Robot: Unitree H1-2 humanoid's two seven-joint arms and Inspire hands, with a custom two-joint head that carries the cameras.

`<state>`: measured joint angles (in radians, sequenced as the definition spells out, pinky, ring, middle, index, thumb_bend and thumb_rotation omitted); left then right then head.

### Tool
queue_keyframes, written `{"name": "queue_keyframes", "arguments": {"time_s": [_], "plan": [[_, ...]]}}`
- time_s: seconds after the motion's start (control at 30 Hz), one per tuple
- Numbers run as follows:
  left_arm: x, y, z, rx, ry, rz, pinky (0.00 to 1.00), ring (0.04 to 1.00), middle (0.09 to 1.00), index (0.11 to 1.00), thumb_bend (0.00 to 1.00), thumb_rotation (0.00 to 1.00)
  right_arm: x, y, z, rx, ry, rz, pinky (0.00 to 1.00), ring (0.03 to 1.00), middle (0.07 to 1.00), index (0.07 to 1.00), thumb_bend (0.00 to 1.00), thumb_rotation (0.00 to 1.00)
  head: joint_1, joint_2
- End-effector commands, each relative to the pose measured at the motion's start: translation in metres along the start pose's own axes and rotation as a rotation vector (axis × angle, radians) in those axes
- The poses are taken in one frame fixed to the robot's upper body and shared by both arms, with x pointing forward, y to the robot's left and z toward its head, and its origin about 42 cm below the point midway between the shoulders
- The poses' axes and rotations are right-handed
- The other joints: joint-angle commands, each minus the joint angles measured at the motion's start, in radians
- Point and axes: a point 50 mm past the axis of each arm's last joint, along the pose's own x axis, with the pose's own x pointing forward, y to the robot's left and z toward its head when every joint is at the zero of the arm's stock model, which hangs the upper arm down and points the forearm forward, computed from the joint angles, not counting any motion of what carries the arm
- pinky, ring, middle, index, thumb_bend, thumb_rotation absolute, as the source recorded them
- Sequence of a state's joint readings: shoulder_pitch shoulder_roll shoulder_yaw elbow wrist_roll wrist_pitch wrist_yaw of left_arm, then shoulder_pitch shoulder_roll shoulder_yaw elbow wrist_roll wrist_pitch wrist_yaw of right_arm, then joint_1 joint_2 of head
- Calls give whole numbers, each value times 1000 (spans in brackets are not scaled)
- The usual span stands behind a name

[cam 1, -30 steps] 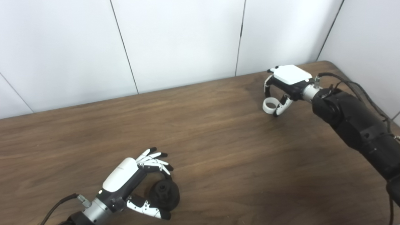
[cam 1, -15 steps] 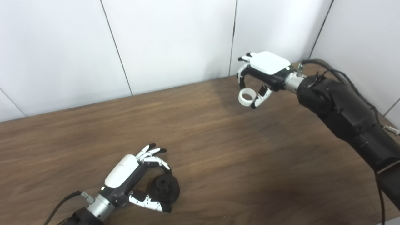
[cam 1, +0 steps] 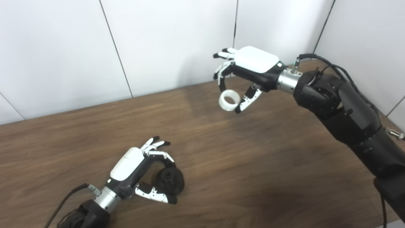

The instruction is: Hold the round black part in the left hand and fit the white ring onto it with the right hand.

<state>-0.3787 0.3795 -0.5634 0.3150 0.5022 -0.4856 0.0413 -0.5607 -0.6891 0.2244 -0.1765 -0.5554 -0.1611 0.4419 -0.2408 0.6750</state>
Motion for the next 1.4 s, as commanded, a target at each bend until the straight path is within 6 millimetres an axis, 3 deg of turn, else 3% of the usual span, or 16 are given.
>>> {"name": "queue_keyframes", "arguments": {"time_s": [0.0, 0.3, 0.63, 1.03, 1.37], "plan": [[-7, -10, -12, 26, 60, -63, 1000, 897, 725, 483, 523, 59, 6, -29, 17, -19, -81, -81, 1000, 951, 730, 479, 524, 133, 13, 9], [2, -20, -6, 45, 64, -77, 1000, 896, 722, 482, 524, 58, 14, -31, 66, 51, -267, -96, 1000, 950, 714, 478, 524, 134, 87, 53], [13, -30, 6, 53, 58, -71, 1000, 900, 721, 482, 523, 60, 18, -37, 100, 111, -392, -103, 1000, 936, 705, 477, 523, 135, 173, 84], [23, -32, 23, 38, 55, -70, 1000, 920, 734, 483, 524, 61, 22, -24, 115, 146, -477, -76, 988, 938, 714, 477, 523, 138, 236, 92], [24, -31, 30, 40, 37, -69, 1000, 911, 734, 482, 523, 62, 22, -12, 119, 169, -477, -43, 986, 942, 718, 478, 523, 137, 241, 101]]}}
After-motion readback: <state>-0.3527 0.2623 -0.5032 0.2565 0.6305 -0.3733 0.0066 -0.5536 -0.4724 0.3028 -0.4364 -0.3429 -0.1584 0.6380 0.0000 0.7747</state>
